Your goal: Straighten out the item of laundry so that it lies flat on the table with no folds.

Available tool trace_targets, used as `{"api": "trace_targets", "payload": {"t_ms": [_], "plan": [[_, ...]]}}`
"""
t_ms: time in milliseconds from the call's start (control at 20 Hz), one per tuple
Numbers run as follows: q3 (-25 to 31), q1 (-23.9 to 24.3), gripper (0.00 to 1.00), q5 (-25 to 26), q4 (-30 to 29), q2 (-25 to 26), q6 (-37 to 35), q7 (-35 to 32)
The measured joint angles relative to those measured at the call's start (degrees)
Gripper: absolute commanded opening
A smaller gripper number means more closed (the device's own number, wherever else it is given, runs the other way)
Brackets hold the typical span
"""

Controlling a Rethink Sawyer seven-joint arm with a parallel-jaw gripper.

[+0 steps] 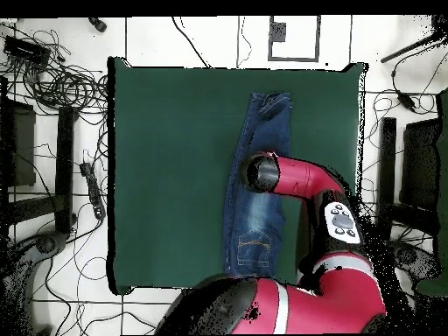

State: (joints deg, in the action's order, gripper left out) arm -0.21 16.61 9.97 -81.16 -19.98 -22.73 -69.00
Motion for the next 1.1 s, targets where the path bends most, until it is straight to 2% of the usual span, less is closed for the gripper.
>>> {"api": "trace_targets", "payload": {"t_ms": [250,750,1100], "plan": [[0.02,-0.09,1.0,-1.07,2.98,0.95,-5.21,0.0],[0.0,-0.43,1.0,-2.01,4.85,1.67,-6.85,0.0],[-0.22,-2.21,1.0,-3.84,7.26,1.33,-12.34,0.0]]}}
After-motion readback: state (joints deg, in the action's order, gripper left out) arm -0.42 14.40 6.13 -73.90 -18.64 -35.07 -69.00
